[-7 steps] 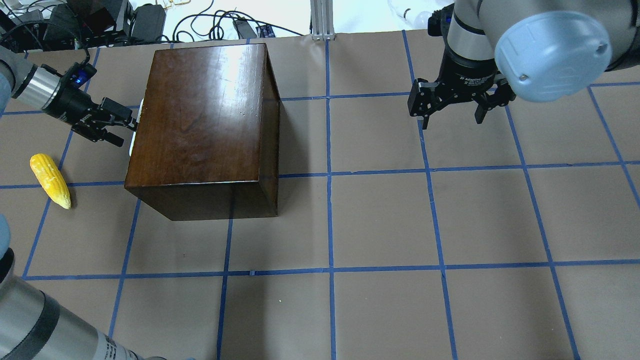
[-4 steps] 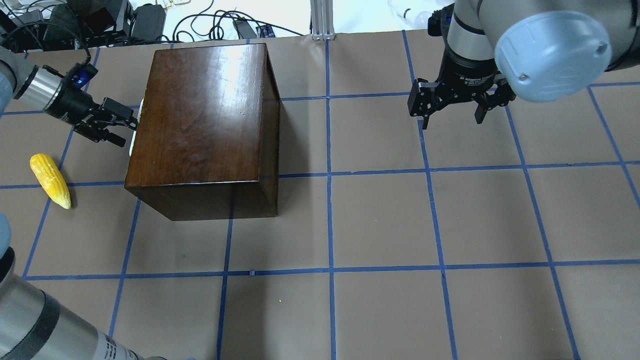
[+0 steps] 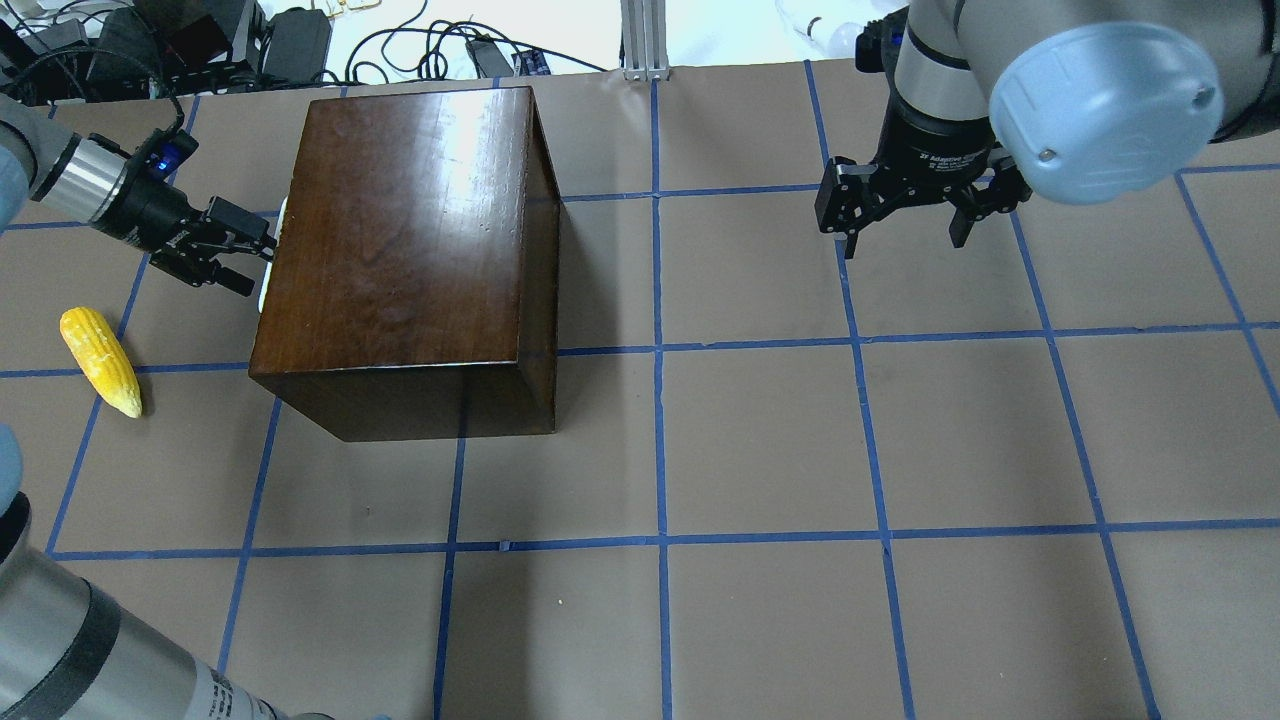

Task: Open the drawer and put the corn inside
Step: 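Hook the left gripper onto the white drawer handle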

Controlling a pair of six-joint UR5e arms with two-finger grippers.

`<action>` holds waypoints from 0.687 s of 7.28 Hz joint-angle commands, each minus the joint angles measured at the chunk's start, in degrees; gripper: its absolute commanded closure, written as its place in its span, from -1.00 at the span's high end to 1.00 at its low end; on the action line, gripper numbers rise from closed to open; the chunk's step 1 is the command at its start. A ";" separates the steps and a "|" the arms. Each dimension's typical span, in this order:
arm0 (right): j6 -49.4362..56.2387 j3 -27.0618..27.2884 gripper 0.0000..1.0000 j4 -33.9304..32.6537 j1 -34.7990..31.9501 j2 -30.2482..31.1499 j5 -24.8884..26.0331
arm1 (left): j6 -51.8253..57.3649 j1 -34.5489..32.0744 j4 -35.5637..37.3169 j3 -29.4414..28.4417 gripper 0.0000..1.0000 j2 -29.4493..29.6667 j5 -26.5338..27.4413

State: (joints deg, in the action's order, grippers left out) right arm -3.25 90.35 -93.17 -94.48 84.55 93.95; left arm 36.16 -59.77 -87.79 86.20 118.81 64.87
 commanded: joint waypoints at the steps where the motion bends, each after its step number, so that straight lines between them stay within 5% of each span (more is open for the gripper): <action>1: 0.00 0.00 1.00 0.00 0.00 0.00 0.00 | 0.05 0.00 0.16 -0.06 1.00 0.46 0.34; 5: 0.00 0.00 1.00 0.00 0.00 0.00 0.00 | 0.05 1.22 0.60 -0.33 1.00 0.37 0.69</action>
State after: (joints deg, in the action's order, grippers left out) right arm -3.25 90.35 -93.16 -94.48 84.55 93.95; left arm 36.21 -59.27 -87.25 85.88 119.22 65.50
